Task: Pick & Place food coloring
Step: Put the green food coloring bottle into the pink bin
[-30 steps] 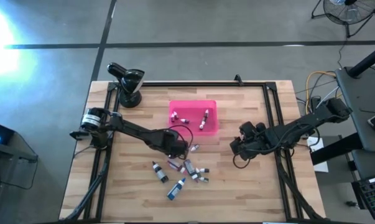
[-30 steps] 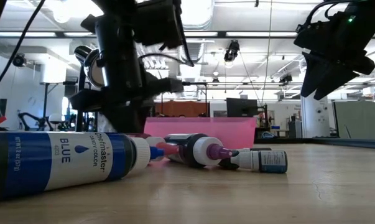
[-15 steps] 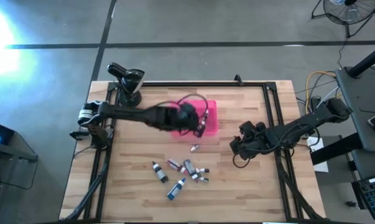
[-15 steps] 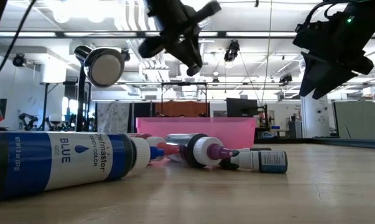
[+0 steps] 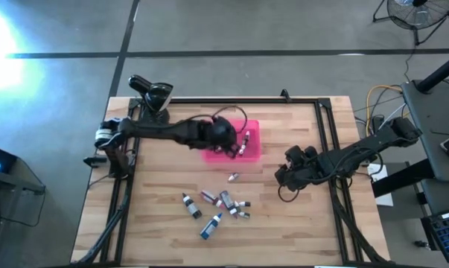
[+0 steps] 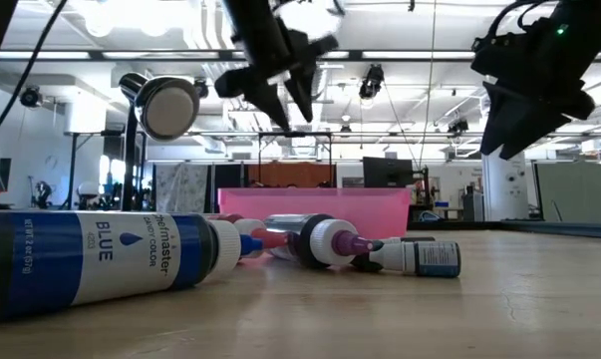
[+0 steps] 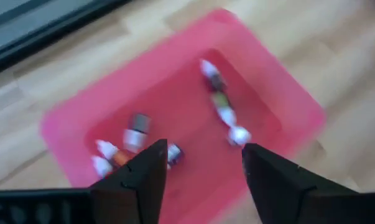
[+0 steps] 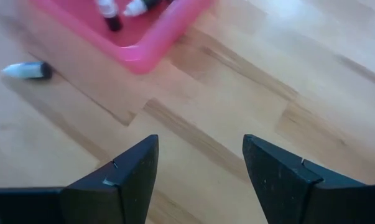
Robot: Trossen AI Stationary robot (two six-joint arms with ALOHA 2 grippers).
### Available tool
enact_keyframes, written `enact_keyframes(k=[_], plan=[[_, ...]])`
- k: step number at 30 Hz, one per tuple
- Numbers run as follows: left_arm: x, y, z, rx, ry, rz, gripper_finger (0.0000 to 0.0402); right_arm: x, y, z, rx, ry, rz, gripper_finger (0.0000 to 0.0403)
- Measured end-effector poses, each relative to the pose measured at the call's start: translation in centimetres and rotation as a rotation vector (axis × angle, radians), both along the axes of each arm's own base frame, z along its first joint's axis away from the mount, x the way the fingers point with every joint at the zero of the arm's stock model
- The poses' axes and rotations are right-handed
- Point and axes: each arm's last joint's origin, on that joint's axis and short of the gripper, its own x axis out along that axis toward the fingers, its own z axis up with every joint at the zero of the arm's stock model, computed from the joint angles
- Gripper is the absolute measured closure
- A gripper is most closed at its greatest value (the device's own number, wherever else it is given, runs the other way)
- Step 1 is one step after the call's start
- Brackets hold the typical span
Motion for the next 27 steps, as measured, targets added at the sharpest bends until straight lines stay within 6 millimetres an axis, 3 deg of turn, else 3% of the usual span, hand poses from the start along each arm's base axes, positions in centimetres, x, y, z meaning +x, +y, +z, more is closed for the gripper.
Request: enact_keyframes(k=[9, 14, 21, 27], plan=[[-0.3, -7.3, -0.1, -0.010, 0.054, -0.319, 0.0214, 2.6, 0.9, 1.0, -0.073, -0.071, 0.416, 0.0177], [-1.3, -10.4, -1.2, -0.004, 0.108, -0.413, 0.0214, 3.8, 1.3, 1.9, -0.168, -0.163, 0.546, 0.0177], [-3.4, -12.4, -4.3, -0.019, 0.200, -0.430, 0.0214, 6.9, 1.7, 0.7, -0.103, -0.239, 0.692, 0.0177], [-7.1, -13.2, -5.2, -0.044, 0.185, -0.399, 0.0213, 11.0, 2.4, -0.5, -0.134, -0.081, 0.903, 0.0177]])
